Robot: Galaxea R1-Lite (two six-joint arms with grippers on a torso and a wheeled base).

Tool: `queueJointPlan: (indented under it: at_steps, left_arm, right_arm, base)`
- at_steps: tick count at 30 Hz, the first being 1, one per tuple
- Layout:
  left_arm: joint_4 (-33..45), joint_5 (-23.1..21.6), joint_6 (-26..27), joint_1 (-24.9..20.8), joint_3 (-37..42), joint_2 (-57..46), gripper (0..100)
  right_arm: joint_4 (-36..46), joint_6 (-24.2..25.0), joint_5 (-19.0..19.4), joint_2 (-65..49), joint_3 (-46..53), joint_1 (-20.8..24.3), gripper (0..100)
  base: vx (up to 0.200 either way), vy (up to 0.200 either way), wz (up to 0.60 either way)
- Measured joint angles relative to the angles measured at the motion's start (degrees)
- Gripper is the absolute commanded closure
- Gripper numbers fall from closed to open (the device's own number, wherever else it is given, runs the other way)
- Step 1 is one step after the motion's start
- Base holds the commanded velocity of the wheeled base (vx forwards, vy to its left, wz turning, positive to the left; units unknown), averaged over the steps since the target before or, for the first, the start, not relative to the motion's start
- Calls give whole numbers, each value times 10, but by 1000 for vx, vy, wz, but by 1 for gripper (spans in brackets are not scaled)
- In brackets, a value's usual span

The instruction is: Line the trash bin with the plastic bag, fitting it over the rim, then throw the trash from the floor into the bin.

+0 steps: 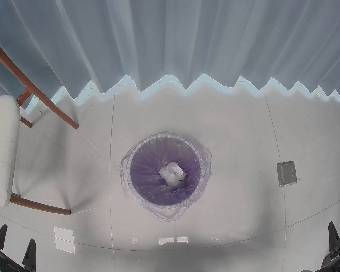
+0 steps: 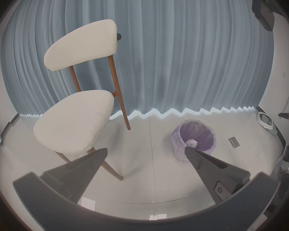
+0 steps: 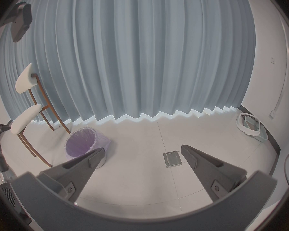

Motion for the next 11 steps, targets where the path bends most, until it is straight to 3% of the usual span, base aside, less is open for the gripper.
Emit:
queueJointPlan:
  at_steps: [11]
  left_arm:
    - [0, 0, 0, 0, 0, 0, 0]
  right_arm:
    - [0, 0, 0, 0, 0, 0, 0]
  base:
    - [0, 0, 0]
